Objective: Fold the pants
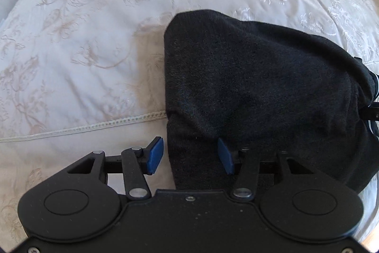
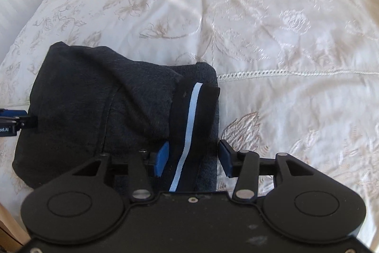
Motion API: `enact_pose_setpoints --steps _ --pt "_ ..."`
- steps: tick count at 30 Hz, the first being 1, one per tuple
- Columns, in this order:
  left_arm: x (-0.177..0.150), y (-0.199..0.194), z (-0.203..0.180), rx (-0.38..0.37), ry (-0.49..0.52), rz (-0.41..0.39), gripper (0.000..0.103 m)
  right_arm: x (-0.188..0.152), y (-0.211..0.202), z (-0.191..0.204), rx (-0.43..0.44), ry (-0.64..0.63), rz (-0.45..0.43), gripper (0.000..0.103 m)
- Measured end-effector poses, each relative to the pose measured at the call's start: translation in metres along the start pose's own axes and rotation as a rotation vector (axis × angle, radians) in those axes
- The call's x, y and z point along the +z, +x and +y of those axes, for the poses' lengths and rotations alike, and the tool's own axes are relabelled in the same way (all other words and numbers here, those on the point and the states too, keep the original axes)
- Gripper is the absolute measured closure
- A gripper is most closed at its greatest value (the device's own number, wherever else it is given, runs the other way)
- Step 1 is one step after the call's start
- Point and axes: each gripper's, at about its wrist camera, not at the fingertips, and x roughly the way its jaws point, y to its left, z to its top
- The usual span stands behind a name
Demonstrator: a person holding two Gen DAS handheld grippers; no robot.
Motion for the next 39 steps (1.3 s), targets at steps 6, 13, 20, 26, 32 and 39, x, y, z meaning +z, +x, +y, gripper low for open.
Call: enact_pose_setpoints --steps 6,13,20,26,32,39 --pt "-0.004 0.007 0.016 -0.07 -0.074 -0.011 0.039 -0.002 0.01 -0.017 0.065 0.055 -0.003 0.05" --pt "-0.004 0.024 0.042 -0.153 -0.248 0.017 0.03 -0.002 0.019 -0.033 0.14 0.173 0.003 0.042" --pt "-0.009 -0.005 0.028 -0.153 -0.24 -0.057 0.089 0.0 -0.004 -0.016 0.151 0.121 -0.026 0.086" --pt "-0.01 -0.061 0.007 -0.094 -0.151 -0.2 0.092 0.002 -0.049 0.016 0.093 -0.016 -0.128 0.09" --pt "0.009 -0.115 0.005 -0.065 -0.136 -0.36 0.092 0.026 -0.09 0.047 0.082 -0.127 -0.255 0.091" --pt "0.072 -0.087 0.02 0.02 -0.159 -0.329 0.072 0.101 -0.094 0.05 0.066 -0.103 -0.355 0.086"
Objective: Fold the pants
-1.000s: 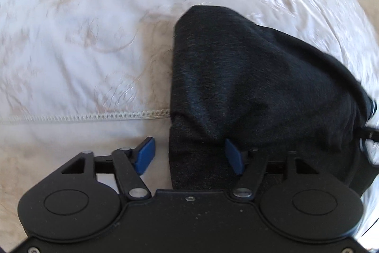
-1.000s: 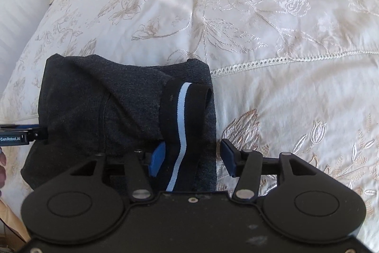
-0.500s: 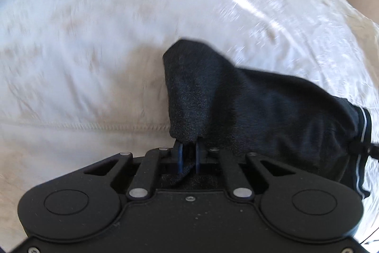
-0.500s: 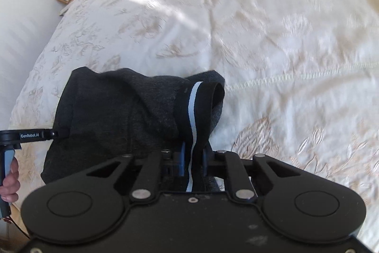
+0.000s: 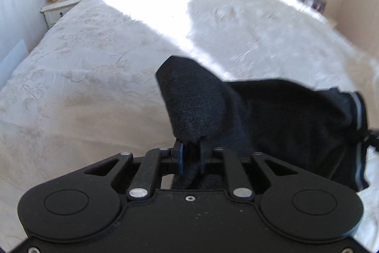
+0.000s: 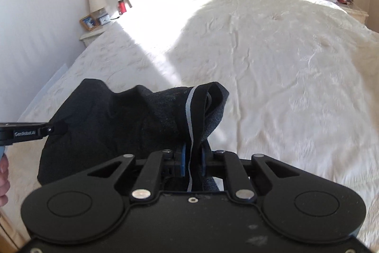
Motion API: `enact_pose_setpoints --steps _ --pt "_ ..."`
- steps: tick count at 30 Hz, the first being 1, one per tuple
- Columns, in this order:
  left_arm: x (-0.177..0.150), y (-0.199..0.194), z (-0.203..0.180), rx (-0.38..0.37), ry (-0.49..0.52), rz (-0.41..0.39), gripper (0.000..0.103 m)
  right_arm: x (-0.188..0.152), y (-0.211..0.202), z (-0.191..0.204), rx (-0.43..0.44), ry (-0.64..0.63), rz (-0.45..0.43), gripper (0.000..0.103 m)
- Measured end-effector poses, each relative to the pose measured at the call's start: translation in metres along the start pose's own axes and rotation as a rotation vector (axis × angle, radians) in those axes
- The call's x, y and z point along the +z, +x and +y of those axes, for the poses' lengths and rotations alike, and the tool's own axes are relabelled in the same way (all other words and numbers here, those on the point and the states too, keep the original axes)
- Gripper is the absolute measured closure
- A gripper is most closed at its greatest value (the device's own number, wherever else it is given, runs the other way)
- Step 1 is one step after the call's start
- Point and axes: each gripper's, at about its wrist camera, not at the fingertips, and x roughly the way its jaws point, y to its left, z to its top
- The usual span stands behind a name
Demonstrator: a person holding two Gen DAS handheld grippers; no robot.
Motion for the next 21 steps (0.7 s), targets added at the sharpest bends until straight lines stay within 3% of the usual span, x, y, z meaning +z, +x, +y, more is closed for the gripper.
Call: enact_pose_setpoints --steps 2,4,5,7,10,13,15,18,20,21 --pt "-0.01 0.03 0.004 0.116 0.011 0.071 0.077 0.009 0.03 -0.011 -0.056 0.038 0.025 0.067" --pt "-0.021 0.05 0.009 0.238 0.014 0.147 0.08 0.009 0.062 -0.028 -0.165 0.107 0.092 0.068" --pt "-0.024 0.05 0.014 0.255 -0.008 0.172 0.081 0.009 0.075 -0.034 -0.22 0.127 0.13 0.068" --pt "-0.032 0.033 0.025 0.205 -0.08 0.148 0.081 0.007 0.076 -0.039 -0.261 0.147 0.138 0.069" --pt "-0.036 0.012 0.016 0.141 -0.078 0.082 0.08 0.007 0.057 -0.017 -0.153 0.078 0.041 0.069" --pt "-0.043 0.014 -0.004 0.086 -0.038 0.078 0.078 0.002 0.067 0.015 -0.057 -0.023 0.081 0.069" --pt "-0.047 0.039 -0.015 0.07 -0.006 0.128 0.075 -0.012 0.083 0.03 -0.012 -0.075 0.132 0.072" --pt "-0.061 0.079 -0.017 0.122 0.05 0.262 0.074 -0.037 0.114 0.034 -0.035 -0.106 0.237 0.073" --pt "-0.072 0.09 -0.01 0.119 0.063 0.303 0.072 -0.051 0.135 0.018 -0.102 -0.084 0.299 0.086" --pt "-0.072 0.089 -0.006 0.101 0.052 0.295 0.071 -0.057 0.14 0.007 -0.094 -0.049 0.308 0.09"
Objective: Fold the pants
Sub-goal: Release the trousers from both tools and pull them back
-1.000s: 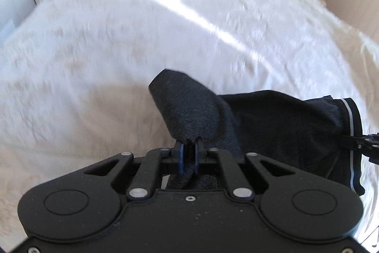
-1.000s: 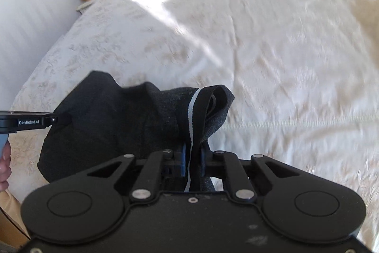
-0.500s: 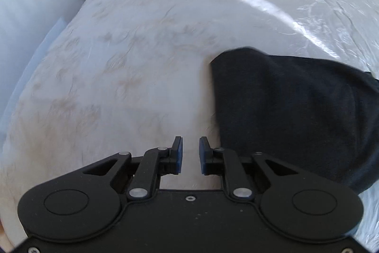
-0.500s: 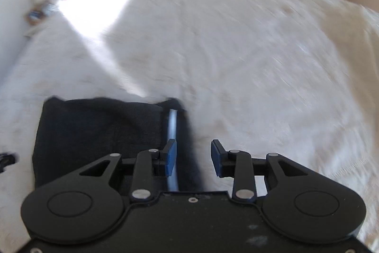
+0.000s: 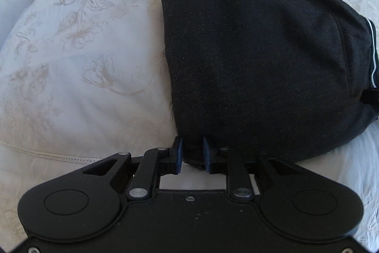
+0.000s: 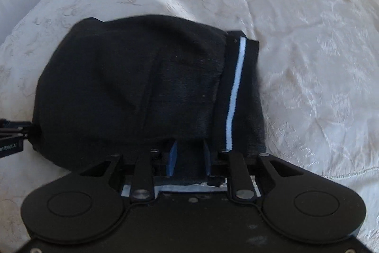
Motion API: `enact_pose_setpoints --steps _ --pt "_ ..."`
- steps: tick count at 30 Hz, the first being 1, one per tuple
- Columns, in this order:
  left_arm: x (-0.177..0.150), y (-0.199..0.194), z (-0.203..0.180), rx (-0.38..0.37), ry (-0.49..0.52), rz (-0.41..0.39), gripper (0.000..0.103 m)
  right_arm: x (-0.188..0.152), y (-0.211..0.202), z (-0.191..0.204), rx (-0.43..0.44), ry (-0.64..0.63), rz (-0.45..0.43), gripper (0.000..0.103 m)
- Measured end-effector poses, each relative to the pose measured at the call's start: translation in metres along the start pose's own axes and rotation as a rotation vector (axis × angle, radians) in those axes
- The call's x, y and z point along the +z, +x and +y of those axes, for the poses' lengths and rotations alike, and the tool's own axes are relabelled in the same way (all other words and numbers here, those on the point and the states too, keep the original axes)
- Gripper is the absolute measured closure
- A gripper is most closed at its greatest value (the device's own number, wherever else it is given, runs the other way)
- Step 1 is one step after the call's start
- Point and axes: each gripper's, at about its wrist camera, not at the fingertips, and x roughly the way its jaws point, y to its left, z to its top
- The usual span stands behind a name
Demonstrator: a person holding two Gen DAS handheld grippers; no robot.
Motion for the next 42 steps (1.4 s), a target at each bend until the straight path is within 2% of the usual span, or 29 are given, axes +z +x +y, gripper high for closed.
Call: enact_pose_setpoints --steps 1,3,6,8,11,15,18,21,25,31,36,42 --pt "0.001 -0.003 0.004 -0.014 -0.008 0.001 0.071 -0.005 0.002 -0.006 0.016 0.047 0.005 0.095" --pt "0.003 -0.011 0.011 -0.03 -0.027 -0.003 0.071 -0.002 -0.002 -0.016 0.037 0.105 0.016 0.096" --pt "0.004 -0.033 0.021 -0.006 -0.084 -0.057 0.074 0.001 -0.016 -0.012 0.02 0.084 0.01 0.095" --pt "0.006 -0.05 0.024 -0.024 -0.111 -0.128 0.074 0.005 -0.036 -0.003 0.009 0.048 -0.055 0.083" --pt "0.013 -0.052 0.017 -0.004 -0.089 -0.164 0.074 0.018 -0.054 0.008 -0.011 -0.004 -0.17 0.082" --pt "0.022 -0.04 0.009 -0.002 -0.094 -0.136 0.074 0.045 -0.027 0.005 -0.061 0.011 -0.2 0.082" --pt "0.027 -0.044 0.007 0.012 -0.115 -0.134 0.074 0.06 0.008 -0.008 -0.125 0.06 -0.148 0.08" --pt "0.028 -0.055 0.007 0.031 -0.156 -0.114 0.074 0.07 0.008 -0.019 -0.129 0.102 -0.156 0.079" --pt "0.026 -0.073 0.007 0.039 -0.201 -0.081 0.074 0.063 -0.027 -0.007 -0.132 0.06 -0.197 0.079" --pt "0.017 -0.114 -0.004 0.031 -0.213 -0.11 0.074 0.029 -0.088 0.005 -0.118 0.038 -0.204 0.078" --pt "0.007 -0.147 -0.018 0.03 -0.193 -0.145 0.065 0.012 -0.129 0.013 -0.115 0.028 -0.214 0.078" --pt "-0.007 -0.175 -0.03 0.015 -0.177 -0.154 0.064 -0.007 -0.17 0.02 -0.094 0.03 -0.238 0.077"
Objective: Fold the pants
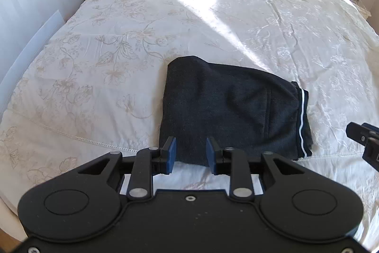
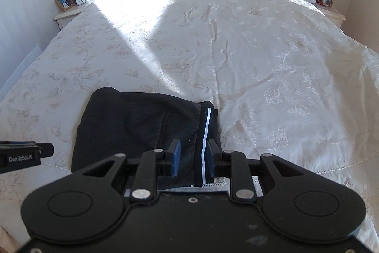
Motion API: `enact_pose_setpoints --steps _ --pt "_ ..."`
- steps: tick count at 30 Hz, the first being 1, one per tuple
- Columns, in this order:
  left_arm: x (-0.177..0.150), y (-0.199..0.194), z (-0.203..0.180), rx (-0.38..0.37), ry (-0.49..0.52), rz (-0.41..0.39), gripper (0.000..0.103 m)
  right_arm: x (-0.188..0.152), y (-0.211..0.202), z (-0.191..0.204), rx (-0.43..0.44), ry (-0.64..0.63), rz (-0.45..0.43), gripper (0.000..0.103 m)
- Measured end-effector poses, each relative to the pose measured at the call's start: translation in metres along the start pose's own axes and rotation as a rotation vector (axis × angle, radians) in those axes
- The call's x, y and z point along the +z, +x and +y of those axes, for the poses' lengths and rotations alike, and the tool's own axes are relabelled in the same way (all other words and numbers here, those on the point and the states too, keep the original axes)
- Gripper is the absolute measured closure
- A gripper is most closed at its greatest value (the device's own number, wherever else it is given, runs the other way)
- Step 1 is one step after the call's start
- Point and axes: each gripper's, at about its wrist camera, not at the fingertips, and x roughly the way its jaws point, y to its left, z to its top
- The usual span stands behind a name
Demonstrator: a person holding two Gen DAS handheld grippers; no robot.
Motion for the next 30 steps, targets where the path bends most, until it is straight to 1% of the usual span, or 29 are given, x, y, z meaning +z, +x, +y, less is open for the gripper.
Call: enact_pose_setpoints --steps 4,12,30 --pt "-0.008 -0.015 -0.004 0.0 0.013 -0.01 0.064 -0.005 -0.025 0.001 0.001 0.016 -0.021 0.076" --pt "-0.016 -0.033 -0.008 -0.001 0.027 -0.031 0.064 -0.014 -0.054 0.006 0.015 0.016 -0.052 0.076" --pt "-0.025 -0.043 -0.007 0.002 0.019 -0.038 0.064 -0.023 -0.069 0.009 0.032 0.022 -0.063 0.075"
